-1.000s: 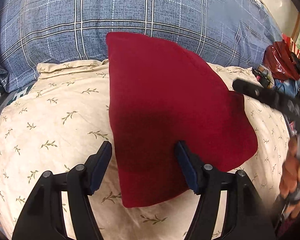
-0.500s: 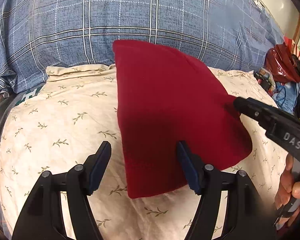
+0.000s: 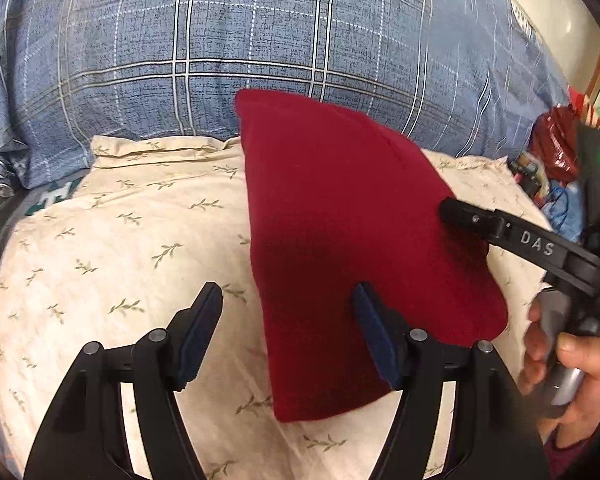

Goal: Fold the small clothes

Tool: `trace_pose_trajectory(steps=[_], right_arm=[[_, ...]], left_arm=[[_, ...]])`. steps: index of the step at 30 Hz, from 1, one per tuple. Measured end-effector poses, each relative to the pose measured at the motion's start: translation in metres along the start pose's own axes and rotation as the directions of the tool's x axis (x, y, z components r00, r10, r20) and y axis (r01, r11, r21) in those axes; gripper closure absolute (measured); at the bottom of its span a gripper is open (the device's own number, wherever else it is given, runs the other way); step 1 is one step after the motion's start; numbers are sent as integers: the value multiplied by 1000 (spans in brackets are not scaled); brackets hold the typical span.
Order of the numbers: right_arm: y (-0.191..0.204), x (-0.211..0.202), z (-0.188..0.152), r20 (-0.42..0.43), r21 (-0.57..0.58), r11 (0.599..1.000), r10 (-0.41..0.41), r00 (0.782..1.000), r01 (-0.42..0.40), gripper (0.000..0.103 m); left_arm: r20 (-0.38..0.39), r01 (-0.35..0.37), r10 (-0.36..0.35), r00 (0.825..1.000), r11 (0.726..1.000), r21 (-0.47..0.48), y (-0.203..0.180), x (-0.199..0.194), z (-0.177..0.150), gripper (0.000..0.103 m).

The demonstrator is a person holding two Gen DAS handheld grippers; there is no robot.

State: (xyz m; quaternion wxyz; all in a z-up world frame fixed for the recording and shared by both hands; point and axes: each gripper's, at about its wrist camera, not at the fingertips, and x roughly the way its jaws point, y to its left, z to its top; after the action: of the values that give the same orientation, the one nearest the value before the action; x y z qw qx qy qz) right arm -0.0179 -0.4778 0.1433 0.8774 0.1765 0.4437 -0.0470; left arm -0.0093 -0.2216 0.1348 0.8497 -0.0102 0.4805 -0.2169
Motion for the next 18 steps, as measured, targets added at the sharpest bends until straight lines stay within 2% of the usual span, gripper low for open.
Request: trace_pose_trajectory(steps=[4, 7, 11, 17, 18], right_arm=[[-18, 23, -1, -50, 30, 998, 54, 997, -53, 16], [-27, 35, -5, -47, 42, 995, 97, 994, -95, 13], [-37, 51, -6, -43, 61, 986, 161, 986, -158, 12], [-38, 69, 0, -39, 59, 964, 260, 965, -258, 10], [-37, 72, 1, -40, 58, 961, 271, 962, -269, 13]], left_arm=[[-11, 74, -75, 997, 996, -54, 10, 12, 6, 27], [-30, 128, -132, 991, 987, -96, 17, 21, 8, 20], [-43, 192, -198, 979, 975, -113, 17, 35, 12, 17], [-57, 240, -247, 967, 965, -107, 15, 51, 18, 9], [-59, 246, -254, 965, 963, -112, 15, 54, 20, 9]])
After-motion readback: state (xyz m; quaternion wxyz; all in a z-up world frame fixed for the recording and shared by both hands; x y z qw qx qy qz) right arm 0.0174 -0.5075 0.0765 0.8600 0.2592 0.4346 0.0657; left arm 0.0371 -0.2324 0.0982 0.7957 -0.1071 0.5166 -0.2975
